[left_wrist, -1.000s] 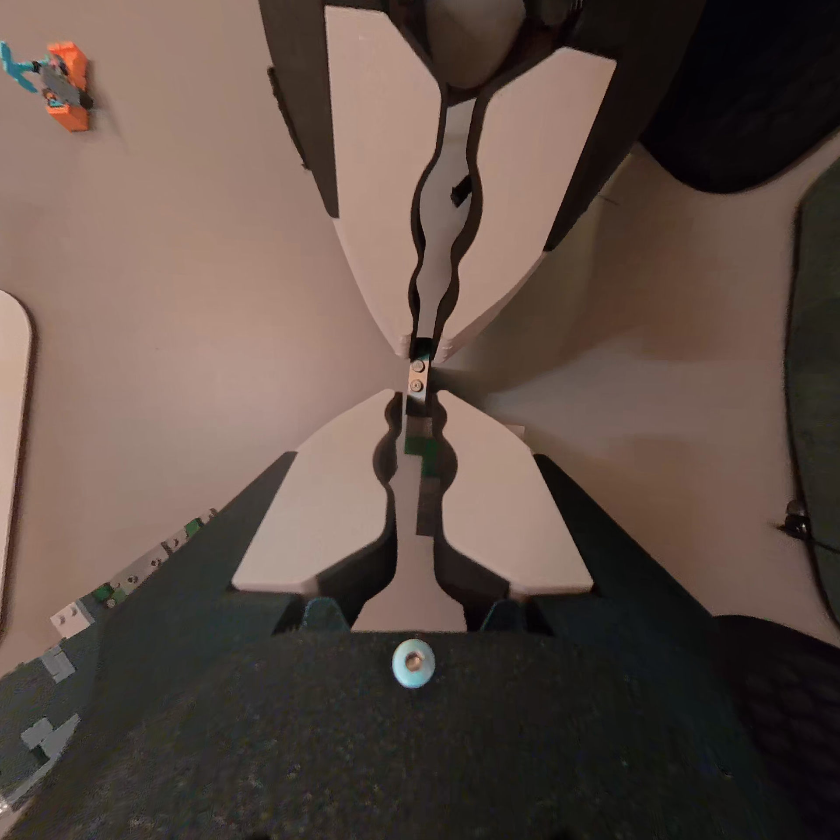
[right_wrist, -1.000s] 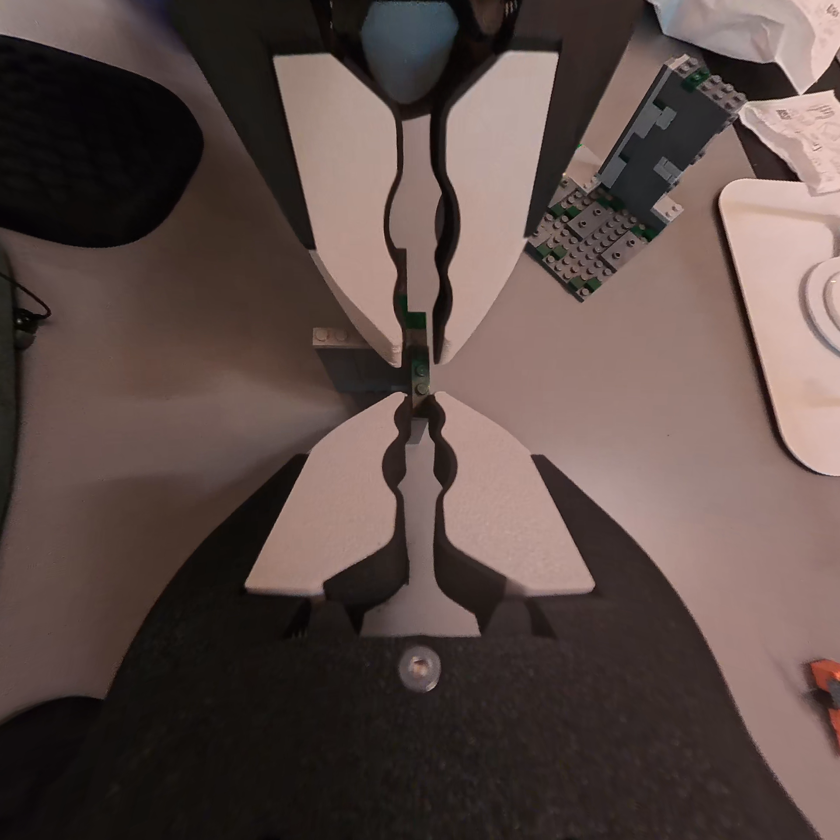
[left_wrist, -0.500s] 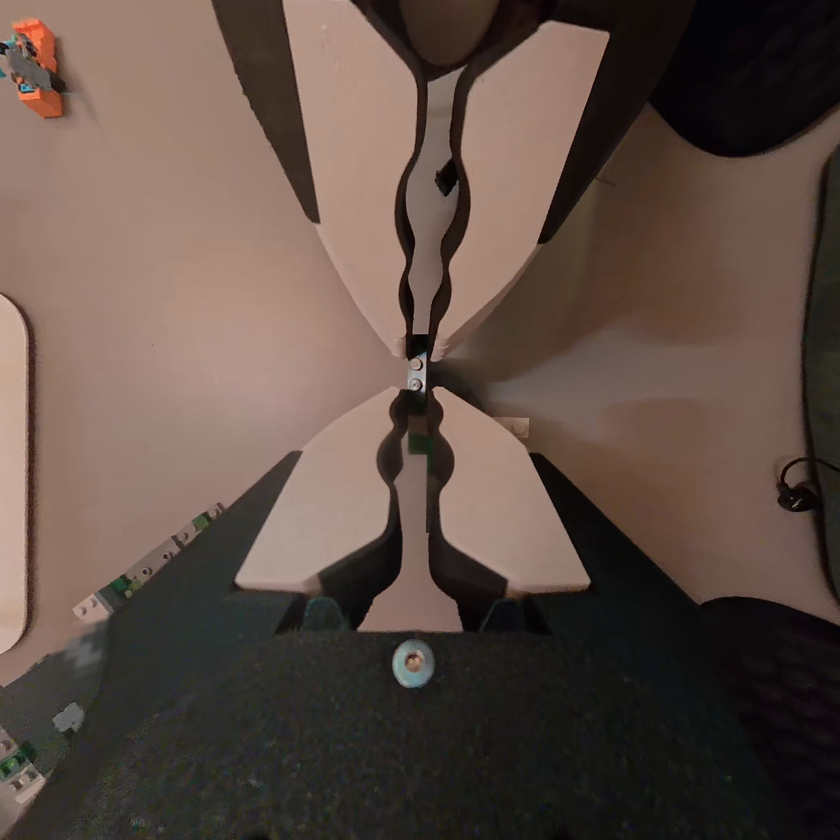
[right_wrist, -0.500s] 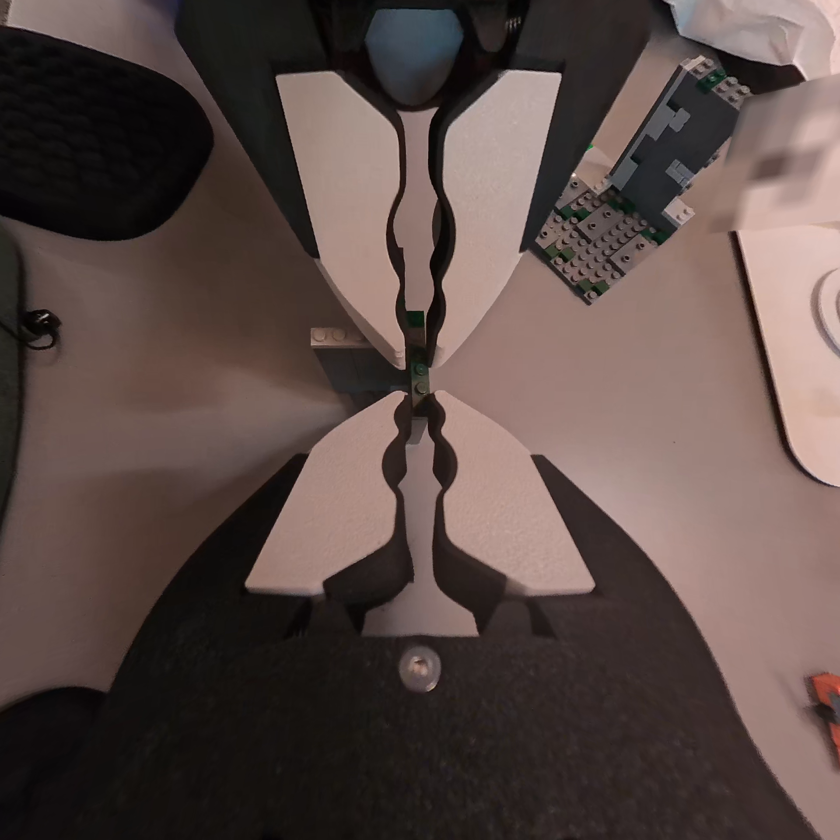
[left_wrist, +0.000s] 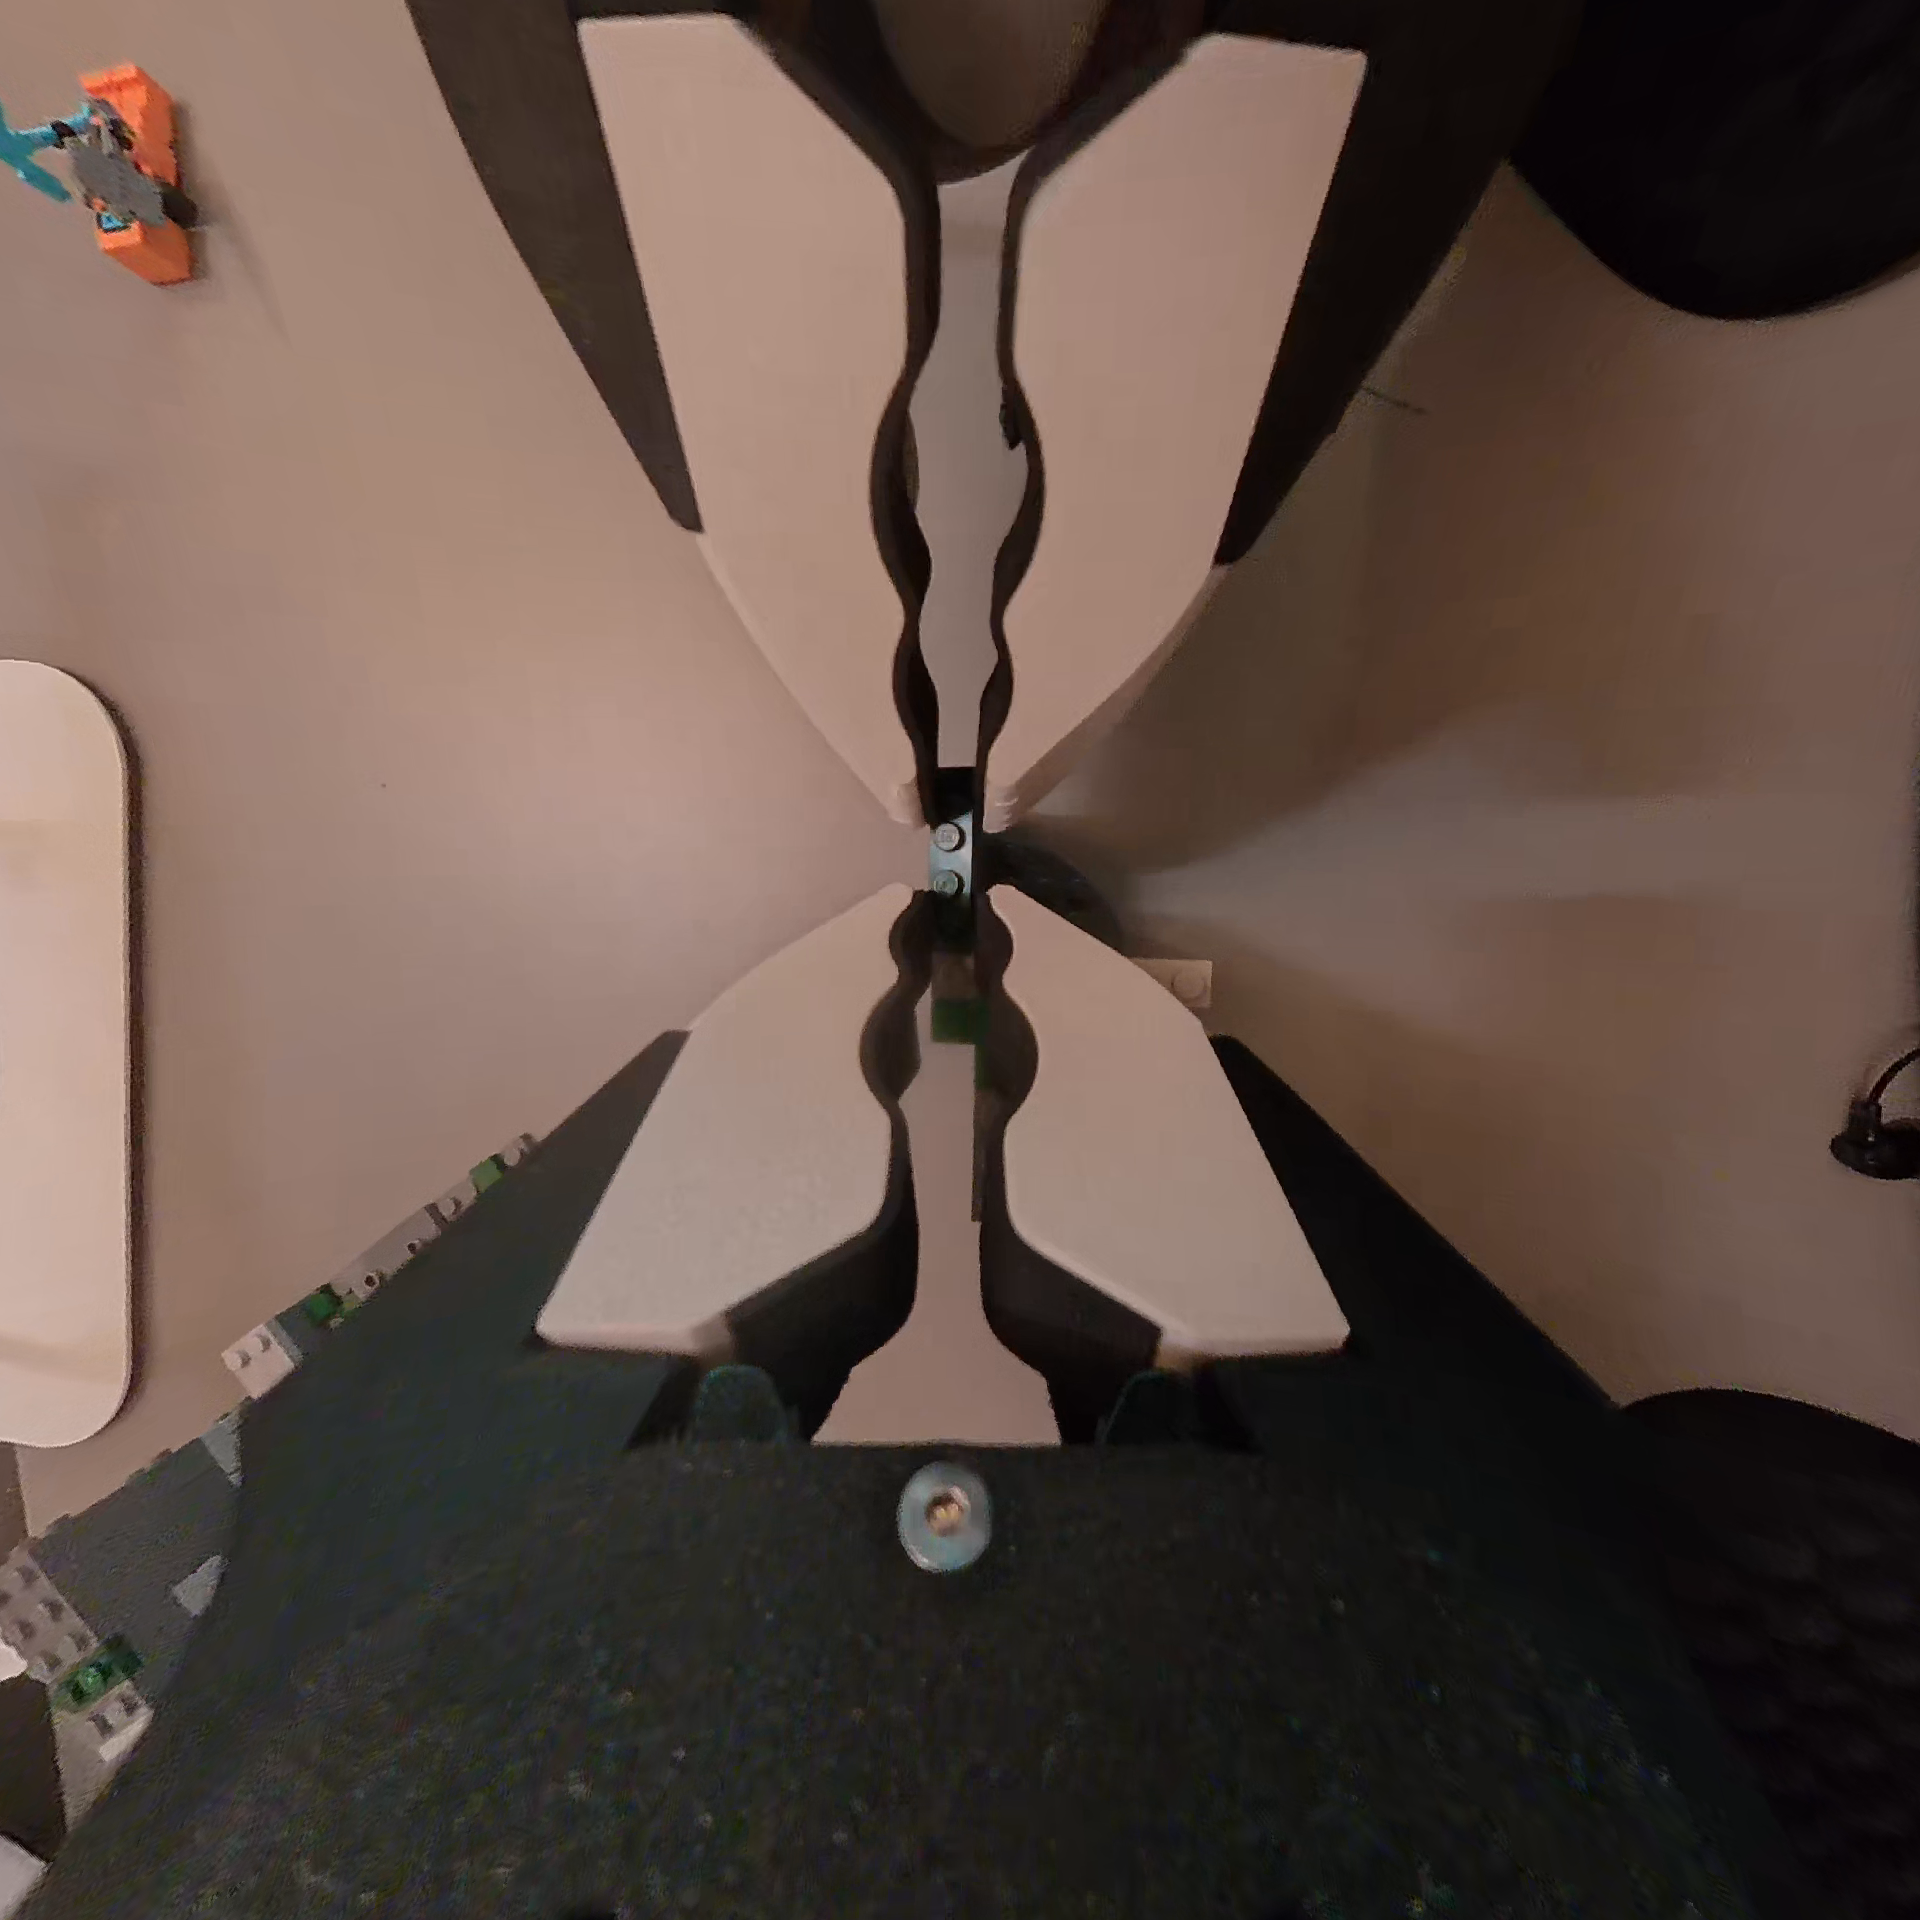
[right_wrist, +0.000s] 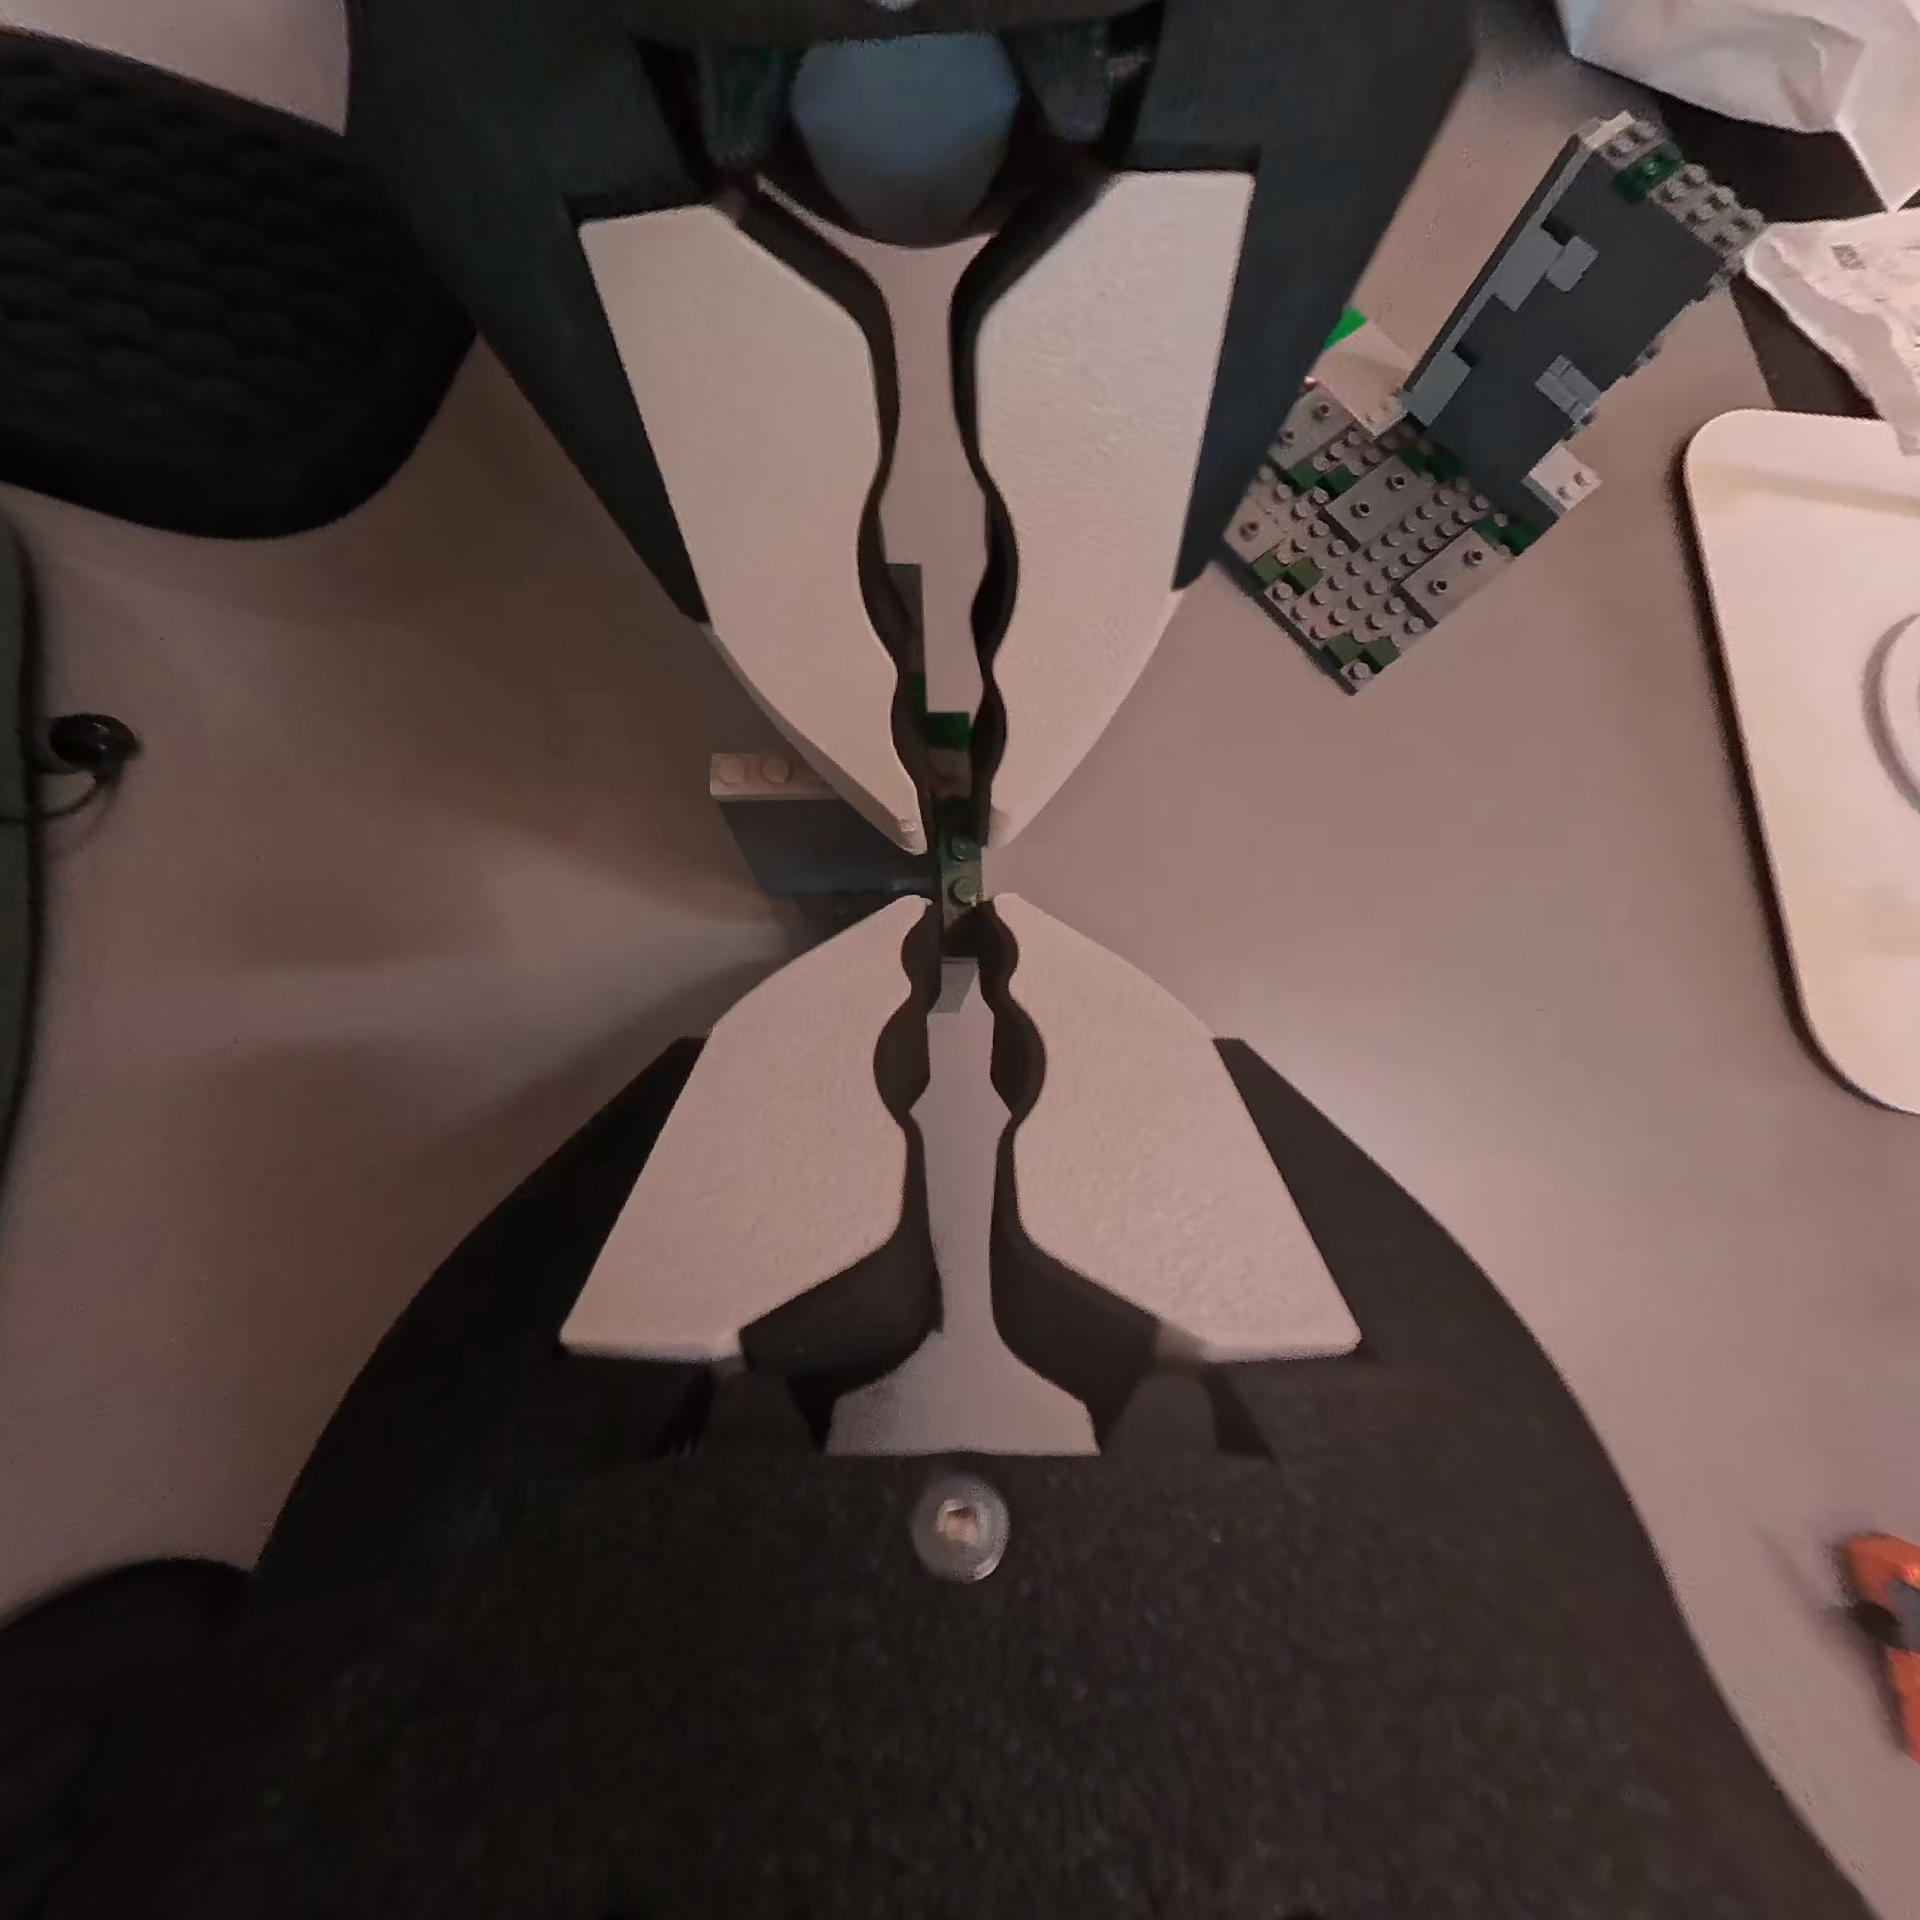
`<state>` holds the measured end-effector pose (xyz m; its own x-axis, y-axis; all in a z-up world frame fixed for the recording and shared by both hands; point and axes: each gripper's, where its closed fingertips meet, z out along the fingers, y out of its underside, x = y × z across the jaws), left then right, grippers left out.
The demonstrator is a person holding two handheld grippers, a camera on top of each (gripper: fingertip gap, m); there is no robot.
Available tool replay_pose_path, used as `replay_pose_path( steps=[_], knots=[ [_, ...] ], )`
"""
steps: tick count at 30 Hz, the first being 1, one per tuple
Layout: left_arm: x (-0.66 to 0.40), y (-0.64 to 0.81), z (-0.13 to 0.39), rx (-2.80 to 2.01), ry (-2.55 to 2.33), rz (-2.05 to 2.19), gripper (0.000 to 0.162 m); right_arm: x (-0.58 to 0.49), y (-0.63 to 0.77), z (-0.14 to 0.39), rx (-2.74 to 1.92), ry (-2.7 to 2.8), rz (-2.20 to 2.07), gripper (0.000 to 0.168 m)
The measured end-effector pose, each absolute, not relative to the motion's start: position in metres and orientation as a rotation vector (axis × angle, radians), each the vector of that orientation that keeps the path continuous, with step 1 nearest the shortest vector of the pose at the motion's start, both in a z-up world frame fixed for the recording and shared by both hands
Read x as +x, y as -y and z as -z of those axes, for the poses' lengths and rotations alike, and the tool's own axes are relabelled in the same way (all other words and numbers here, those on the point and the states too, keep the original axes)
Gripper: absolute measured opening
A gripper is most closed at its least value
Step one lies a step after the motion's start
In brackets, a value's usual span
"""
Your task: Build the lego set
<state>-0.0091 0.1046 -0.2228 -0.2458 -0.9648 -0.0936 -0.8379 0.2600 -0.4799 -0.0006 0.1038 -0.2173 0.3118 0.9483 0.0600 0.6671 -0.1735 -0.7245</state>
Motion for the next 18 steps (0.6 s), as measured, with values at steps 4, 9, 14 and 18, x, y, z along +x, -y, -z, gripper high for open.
replay_pose_path(
  steps=[4,9,14,18],
  knots=[
    [-0.0078,-0.1014,0.2225,-1.623,-2.174,0.461,0.008,0.0004,-0.1001,0.2142,-1.987,1.334,-0.773,0.007],
    [-0.0077,-0.1012,0.2222,-1.615,-2.18,0.446,0.008,0.0004,-0.1005,0.2095,-2.015,1.238,-0.917,0.007],
    [-0.0075,-0.1012,0.2222,-1.61,-2.177,0.446,0.008,-0.0013,-0.0988,0.2128,-2.031,1.238,-0.924,0.007],
    [-0.0075,-0.101,0.2221,-1.607,-2.178,0.447,0.008,-0.0008,-0.0998,0.2136,-2.041,1.231,-0.931,0.005]
  ],
)
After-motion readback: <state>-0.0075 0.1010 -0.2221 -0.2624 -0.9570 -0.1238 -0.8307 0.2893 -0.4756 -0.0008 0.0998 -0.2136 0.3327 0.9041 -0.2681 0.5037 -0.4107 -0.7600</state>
